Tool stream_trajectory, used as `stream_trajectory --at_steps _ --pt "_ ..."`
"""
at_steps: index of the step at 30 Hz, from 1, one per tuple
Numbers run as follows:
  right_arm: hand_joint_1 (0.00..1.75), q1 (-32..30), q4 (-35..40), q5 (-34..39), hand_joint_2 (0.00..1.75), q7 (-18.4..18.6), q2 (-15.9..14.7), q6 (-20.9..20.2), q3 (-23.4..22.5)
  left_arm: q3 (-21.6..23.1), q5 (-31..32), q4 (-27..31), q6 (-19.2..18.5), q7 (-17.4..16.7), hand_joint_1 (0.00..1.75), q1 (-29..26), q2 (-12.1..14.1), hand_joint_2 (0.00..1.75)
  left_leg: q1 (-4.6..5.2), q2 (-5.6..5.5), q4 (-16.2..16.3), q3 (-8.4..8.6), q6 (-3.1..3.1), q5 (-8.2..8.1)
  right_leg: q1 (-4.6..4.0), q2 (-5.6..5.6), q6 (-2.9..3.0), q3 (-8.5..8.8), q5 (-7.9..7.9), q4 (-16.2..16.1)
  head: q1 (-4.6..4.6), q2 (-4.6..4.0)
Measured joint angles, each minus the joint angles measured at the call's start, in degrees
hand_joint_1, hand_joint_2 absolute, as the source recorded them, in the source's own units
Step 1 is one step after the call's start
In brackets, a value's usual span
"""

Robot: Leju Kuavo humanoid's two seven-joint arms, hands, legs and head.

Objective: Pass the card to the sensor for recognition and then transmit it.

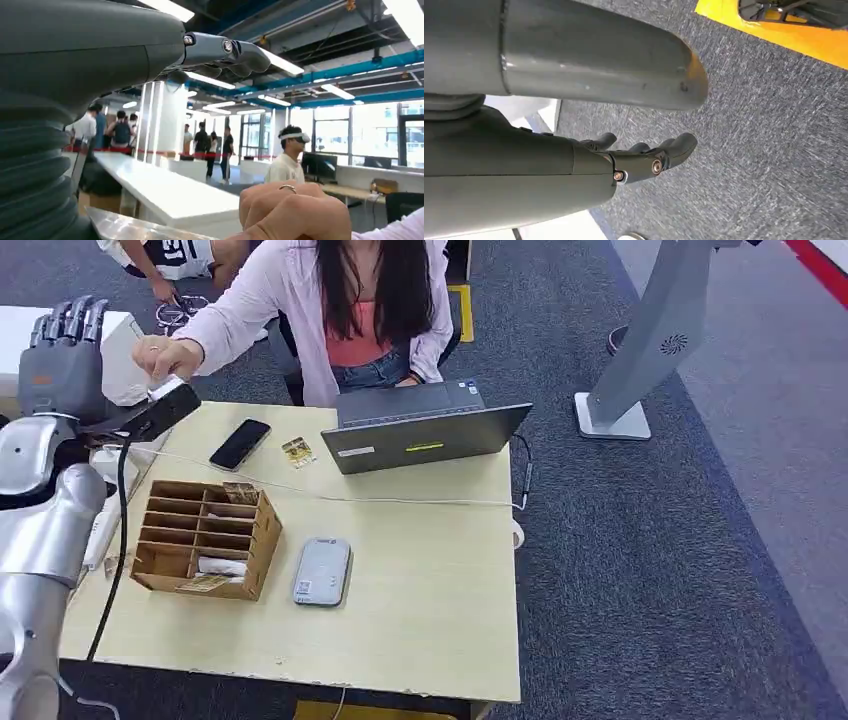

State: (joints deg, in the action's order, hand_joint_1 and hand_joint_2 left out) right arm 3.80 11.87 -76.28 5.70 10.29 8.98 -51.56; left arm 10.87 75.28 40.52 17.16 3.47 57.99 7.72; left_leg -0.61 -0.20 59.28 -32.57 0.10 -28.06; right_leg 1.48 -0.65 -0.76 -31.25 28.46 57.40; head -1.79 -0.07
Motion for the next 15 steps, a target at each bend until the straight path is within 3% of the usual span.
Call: stream_trajectory --at_steps 1,2,10,15 --pt "0.00 0.03 0.00 -0.22 0.00 -0.02 -0.02 -0.09 0.15 0.59 1.23 -1.21 0.41 -0.63 0.00 1.17 0.26 1.75 0.00 0.01 0.00 0.00 0.00 0.00 0.00 0.00 0.00 0.00 0.00 0.00 -0.02 0.00" --pt "0.00 0.04 0.00 -0.57 0.00 -0.02 -0.02 -0.26 0.20 1.03 2.47 -2.05 0.79 -1.16 1.75 2.06 0.46 1.75 0.00 0.00 0.00 0.00 0.00 0.00 0.00 0.00 0.00 0.00 0.00 0.00 -0.02 0.00" --pt "0.00 0.11 -0.02 -2.51 0.00 -0.26 -0.02 -0.81 1.05 4.74 11.52 -10.23 3.76 -4.70 1.75 9.87 2.29 1.75 -0.01 0.00 0.00 -0.03 -0.03 0.02 0.00 -0.01 0.00 -0.02 0.00 0.02 0.00 0.00" --pt "0.00 0.16 -0.04 -2.84 0.00 -0.44 -0.02 -0.81 1.09 5.37 11.62 -12.54 4.46 -4.63 1.75 11.42 2.75 1.75 -0.01 0.00 0.00 -0.04 -0.03 0.02 -0.01 0.00 0.00 -0.02 0.00 0.03 0.00 0.00"
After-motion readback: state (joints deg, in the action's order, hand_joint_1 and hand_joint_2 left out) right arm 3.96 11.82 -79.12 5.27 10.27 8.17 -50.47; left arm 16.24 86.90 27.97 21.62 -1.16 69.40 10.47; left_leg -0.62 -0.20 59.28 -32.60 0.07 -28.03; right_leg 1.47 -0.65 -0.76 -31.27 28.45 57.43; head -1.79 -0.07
